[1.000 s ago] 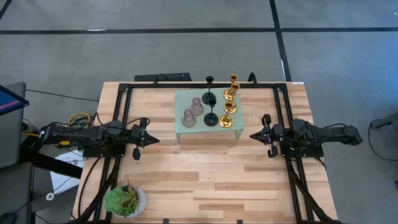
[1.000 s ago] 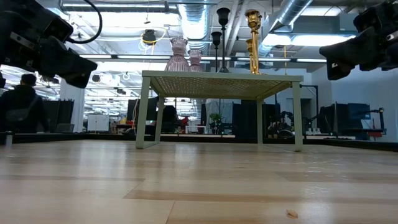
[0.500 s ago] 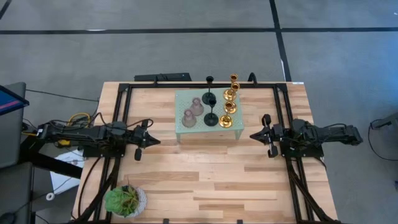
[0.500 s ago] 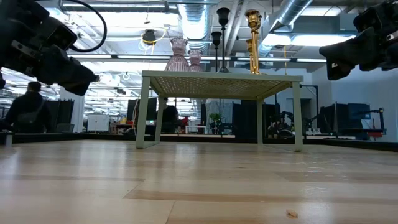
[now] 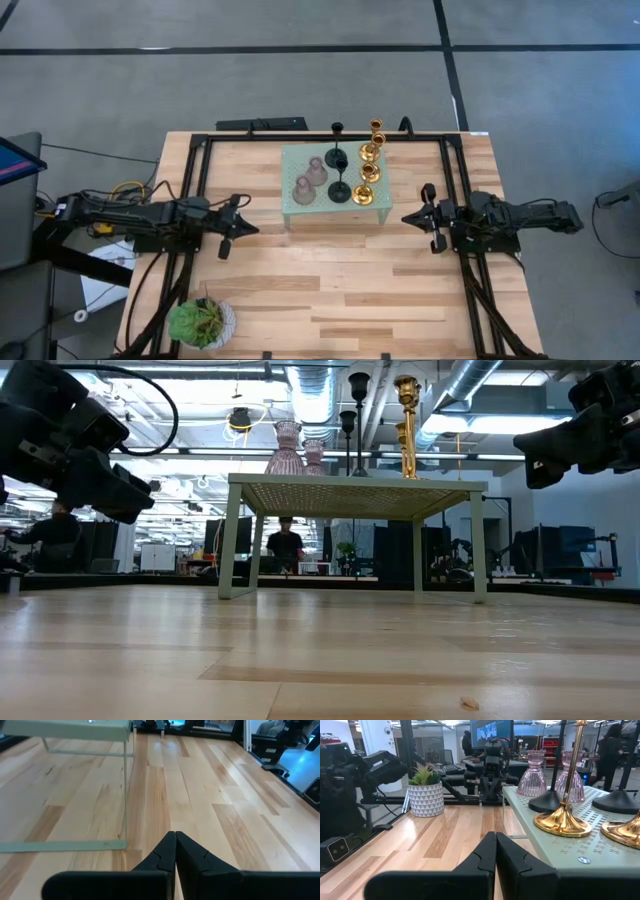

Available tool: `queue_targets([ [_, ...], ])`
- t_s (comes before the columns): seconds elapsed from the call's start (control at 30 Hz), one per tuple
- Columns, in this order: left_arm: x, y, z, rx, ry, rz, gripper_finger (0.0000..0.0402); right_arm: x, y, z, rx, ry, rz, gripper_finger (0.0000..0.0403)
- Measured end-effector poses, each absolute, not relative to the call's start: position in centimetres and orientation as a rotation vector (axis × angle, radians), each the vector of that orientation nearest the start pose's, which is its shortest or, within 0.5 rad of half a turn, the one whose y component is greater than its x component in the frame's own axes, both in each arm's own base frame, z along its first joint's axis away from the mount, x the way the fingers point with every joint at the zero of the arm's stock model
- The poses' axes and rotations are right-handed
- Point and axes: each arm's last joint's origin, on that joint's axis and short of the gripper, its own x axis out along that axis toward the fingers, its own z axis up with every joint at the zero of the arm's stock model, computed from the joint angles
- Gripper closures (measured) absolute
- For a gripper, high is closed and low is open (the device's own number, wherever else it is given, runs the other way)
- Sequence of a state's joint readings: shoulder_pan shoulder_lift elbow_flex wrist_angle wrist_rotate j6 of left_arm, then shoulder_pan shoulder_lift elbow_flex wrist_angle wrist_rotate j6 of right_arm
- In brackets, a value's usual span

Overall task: Pick & Place candle stick holders
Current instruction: Return to Home Position

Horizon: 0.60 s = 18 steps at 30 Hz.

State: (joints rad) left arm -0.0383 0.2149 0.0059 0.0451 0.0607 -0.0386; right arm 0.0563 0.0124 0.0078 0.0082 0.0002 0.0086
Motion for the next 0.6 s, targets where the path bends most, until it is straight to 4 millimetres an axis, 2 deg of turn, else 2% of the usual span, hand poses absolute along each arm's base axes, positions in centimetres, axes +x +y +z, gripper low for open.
queue_targets([
  [0.6,11.30,-0.61,14.57,-0.041,0.234,-0.094,0.0394,9.78,0.55,16.59,0.009,-0.003,0.056,0.0403],
])
